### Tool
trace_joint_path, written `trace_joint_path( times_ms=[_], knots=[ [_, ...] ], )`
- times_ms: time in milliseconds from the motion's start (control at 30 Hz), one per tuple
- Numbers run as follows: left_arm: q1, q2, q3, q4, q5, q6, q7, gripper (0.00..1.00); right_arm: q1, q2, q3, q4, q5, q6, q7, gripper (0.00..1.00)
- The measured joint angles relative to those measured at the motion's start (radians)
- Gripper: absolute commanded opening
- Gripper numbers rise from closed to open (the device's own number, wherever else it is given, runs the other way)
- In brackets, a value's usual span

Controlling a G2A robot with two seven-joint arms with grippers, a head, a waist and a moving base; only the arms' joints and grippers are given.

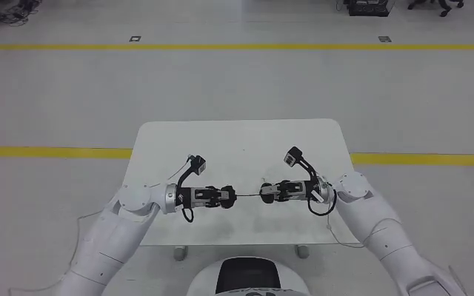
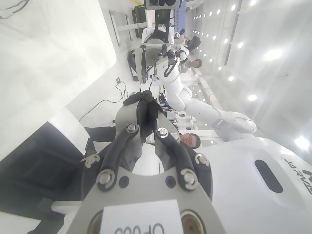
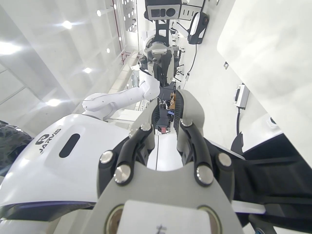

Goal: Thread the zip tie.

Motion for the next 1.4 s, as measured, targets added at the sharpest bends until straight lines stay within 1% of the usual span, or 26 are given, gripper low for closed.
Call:
trace_joint_path(
  times_ms=[67,133,367,533,667,1000,1067,1100,1133,1167,1400],
  knots=[
    [-0.004,0.002,0.006,0.000,0.012,0.001,-0.002,0.00,0.000,-0.003,0.003,0.002,-0.004,0.000,0.004,0.09],
    [-0.007,0.003,0.013,0.000,0.019,0.001,0.005,0.00,0.000,-0.006,0.005,0.004,-0.007,0.000,0.008,0.09],
    [-0.017,0.007,0.027,0.006,0.008,0.005,0.013,0.00,0.002,-0.016,0.011,0.009,-0.016,0.000,0.022,0.15],
    [-0.024,0.010,0.035,0.012,0.002,0.015,0.023,0.00,0.002,-0.022,0.018,0.011,-0.025,0.000,0.030,0.10],
    [-0.029,0.012,0.043,0.013,-0.001,0.017,0.025,0.00,0.001,-0.025,0.024,0.013,-0.033,0.000,0.035,0.00],
    [-0.035,0.018,0.059,0.021,-0.008,0.015,0.040,0.00,-0.002,-0.034,0.035,0.020,-0.050,0.000,0.036,0.00],
    [-0.035,0.019,0.060,0.022,-0.009,0.016,0.049,0.39,-0.003,-0.035,0.037,0.020,-0.053,0.000,0.037,0.00],
    [-0.035,0.020,0.061,0.022,-0.009,0.017,0.054,0.51,-0.003,-0.036,0.038,0.020,-0.053,0.000,0.037,0.00],
    [-0.034,0.020,0.062,0.022,-0.009,0.018,0.059,0.94,-0.004,-0.037,0.040,0.020,-0.053,0.000,0.037,0.00],
    [-0.034,0.021,0.062,0.021,-0.010,0.018,0.061,1.00,-0.005,-0.037,0.041,0.020,-0.052,0.000,0.036,0.00],
    [-0.031,0.025,0.067,0.022,-0.016,0.001,0.076,1.00,-0.011,-0.044,0.051,0.022,-0.033,0.000,0.043,0.00]
  ],
)
